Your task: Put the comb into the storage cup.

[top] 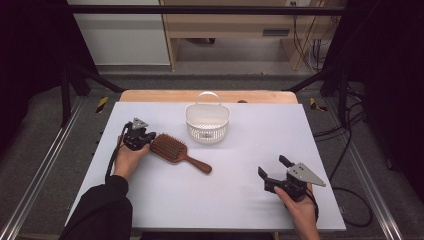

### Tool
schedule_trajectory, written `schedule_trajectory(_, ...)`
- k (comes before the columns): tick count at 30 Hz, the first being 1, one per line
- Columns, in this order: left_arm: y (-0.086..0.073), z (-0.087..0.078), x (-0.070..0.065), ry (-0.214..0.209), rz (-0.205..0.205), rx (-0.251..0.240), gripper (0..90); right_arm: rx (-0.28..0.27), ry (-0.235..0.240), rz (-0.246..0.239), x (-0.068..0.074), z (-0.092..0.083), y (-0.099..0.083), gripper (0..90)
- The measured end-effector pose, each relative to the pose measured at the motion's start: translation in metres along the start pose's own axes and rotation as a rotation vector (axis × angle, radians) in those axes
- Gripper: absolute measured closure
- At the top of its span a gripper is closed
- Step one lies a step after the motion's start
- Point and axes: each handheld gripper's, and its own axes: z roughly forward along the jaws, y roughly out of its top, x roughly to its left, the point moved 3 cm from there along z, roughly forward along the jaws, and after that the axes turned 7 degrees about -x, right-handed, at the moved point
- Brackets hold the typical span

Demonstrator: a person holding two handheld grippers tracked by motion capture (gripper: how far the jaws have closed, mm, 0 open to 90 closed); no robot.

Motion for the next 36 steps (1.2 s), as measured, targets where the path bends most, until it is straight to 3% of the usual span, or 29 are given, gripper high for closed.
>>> schedule_trajectory(19,0.003,0.001,-0.059,-0.12,0.069,0.001,89.8,0.081,0.062,-0.022,0.009,0.003,0.0,8.5)
schedule_trajectory(32,0.007,0.002,-0.118,-0.212,0.141,0.002,89.8,0.102,0.072,-0.02,0.01,0.004,-0.001,8.2)
schedule_trajectory(36,0.008,0.0,-0.13,-0.232,0.153,0.005,89.8,0.107,0.074,-0.019,0.01,0.004,-0.001,8.1)
